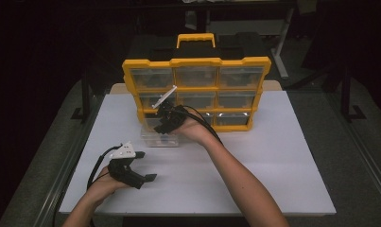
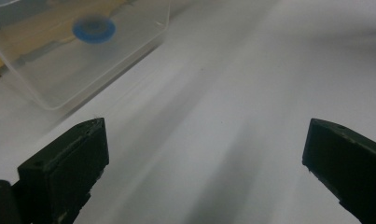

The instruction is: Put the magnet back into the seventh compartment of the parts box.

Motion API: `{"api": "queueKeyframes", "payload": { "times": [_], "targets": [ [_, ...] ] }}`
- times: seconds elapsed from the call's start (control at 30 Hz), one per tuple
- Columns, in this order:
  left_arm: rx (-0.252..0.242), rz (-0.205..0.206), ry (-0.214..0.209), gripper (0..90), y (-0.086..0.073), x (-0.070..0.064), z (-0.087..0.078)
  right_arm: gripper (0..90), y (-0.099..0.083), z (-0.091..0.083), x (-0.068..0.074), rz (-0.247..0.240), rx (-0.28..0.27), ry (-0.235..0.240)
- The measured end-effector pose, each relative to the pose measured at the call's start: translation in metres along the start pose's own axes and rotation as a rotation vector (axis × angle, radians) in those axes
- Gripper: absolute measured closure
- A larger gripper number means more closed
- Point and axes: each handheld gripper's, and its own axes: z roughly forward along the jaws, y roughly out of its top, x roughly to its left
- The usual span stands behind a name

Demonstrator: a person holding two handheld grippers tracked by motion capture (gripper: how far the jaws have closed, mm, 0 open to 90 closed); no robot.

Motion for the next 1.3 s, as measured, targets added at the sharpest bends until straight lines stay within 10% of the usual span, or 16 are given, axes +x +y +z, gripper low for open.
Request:
{"api": "queueKeyframes", "payload": {
  "times": [1.3],
  "targets": [
    [0.012, -0.001, 0.004, 0.3, -0.001, 0.0, 0.0, 36.3, -0.023, -0.042, -0.008, 0.048, -0.053, -0.015]
  ]
}}
